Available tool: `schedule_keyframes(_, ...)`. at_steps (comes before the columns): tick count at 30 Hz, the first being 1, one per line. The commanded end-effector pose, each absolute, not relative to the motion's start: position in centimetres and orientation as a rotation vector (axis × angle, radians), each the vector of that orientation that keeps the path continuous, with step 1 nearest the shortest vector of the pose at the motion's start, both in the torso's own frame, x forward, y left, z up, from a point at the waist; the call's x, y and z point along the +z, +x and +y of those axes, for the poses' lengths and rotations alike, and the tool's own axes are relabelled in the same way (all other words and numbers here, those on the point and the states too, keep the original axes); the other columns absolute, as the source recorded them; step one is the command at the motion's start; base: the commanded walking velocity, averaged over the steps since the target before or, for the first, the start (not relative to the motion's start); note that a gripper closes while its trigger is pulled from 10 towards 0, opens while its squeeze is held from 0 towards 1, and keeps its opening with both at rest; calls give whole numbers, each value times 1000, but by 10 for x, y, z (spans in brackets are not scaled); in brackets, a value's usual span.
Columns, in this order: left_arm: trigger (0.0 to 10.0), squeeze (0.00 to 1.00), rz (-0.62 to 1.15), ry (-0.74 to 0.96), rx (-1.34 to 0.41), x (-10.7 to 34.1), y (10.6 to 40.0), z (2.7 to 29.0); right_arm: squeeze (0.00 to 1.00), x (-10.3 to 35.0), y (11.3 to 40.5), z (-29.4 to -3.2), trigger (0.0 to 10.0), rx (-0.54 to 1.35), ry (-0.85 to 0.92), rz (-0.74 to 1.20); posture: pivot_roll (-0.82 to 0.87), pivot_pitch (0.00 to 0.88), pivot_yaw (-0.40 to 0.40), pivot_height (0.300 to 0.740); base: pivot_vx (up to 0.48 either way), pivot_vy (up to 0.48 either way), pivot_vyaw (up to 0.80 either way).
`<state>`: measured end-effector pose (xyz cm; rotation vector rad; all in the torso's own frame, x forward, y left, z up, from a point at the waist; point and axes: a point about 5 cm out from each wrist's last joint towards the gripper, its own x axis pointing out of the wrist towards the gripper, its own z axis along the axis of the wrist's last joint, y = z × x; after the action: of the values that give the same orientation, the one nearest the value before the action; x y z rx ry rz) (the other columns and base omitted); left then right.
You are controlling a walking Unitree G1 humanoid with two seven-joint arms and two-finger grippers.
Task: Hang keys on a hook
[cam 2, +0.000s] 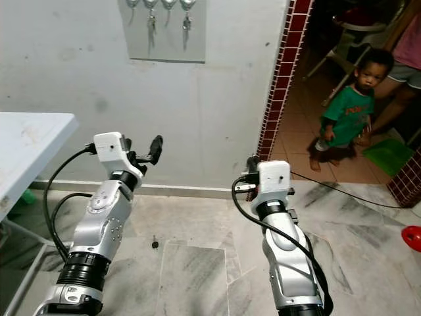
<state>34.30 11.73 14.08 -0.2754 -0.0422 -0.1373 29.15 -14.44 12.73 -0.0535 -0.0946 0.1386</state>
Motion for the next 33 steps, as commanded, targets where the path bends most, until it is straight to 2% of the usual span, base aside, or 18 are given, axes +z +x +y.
schedule_keyframes(1,10000,0,-33,-278,-139,141,343,115,0,135,293,-147,10000,127,-57,-121,-90,28,-4,732,0,0,0)
schedule_keyframes(8,10000,0,-20,-276,-144,140,343,116,0,135,293,-146,10000,124,-50,-124,-89,30,0,732,0,0,0)
schedule_keyframes(26,10000,0,-9,-264,-151,139,343,117,0,133,291,-143,10000,122,-36,-124,-85,36,11,732,0,449,0)
schedule_keyframes(33,10000,0,-7,-229,-153,139,343,117,0,133,291,-142,10000,119,-32,-124,-85,35,18,732,0,0,0)
